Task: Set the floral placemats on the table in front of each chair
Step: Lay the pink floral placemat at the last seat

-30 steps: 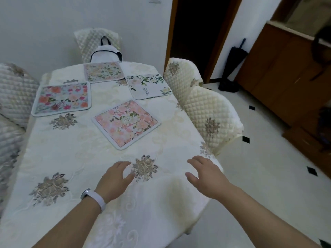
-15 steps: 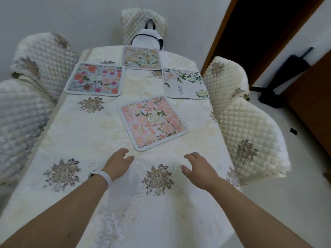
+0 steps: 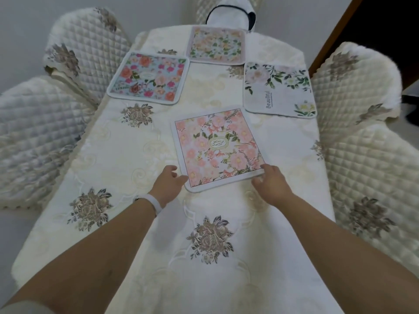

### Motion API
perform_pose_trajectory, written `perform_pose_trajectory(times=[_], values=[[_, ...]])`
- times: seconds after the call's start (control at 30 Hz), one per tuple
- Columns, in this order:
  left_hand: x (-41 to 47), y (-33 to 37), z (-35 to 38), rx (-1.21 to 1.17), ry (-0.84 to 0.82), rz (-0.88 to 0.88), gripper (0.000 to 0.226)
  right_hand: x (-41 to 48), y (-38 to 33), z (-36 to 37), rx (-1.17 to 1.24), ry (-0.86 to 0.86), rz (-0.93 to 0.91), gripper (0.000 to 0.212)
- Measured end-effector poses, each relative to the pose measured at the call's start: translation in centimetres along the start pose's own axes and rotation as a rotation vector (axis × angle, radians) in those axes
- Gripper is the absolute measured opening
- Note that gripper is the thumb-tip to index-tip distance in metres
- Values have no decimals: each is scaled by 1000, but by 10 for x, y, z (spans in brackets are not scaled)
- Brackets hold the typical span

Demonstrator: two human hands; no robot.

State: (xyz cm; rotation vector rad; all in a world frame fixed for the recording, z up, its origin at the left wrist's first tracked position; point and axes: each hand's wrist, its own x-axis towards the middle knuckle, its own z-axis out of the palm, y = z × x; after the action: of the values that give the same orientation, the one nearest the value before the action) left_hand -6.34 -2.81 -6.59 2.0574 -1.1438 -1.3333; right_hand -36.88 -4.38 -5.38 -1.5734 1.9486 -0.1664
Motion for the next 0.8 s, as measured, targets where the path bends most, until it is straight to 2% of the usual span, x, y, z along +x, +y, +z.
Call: perform_pose_trajectory(times=[0.13, 0.27, 0.43, 0.6, 0.8], values=[[16, 8, 12, -80, 54, -34, 63, 28, 9, -4, 0, -18, -30, 63], [30, 14, 22, -104, 154, -71, 63, 52, 11, -6, 217, -7, -4, 62], [34, 15, 32, -122, 176, -30, 40, 74, 18, -13, 429, 49, 110, 65], [26, 11, 37, -111, 203, 64, 41, 72, 23, -7, 472, 45, 123, 38], [11, 0, 31, -186, 173, 103, 41, 40, 25, 2, 563, 11, 204, 19]])
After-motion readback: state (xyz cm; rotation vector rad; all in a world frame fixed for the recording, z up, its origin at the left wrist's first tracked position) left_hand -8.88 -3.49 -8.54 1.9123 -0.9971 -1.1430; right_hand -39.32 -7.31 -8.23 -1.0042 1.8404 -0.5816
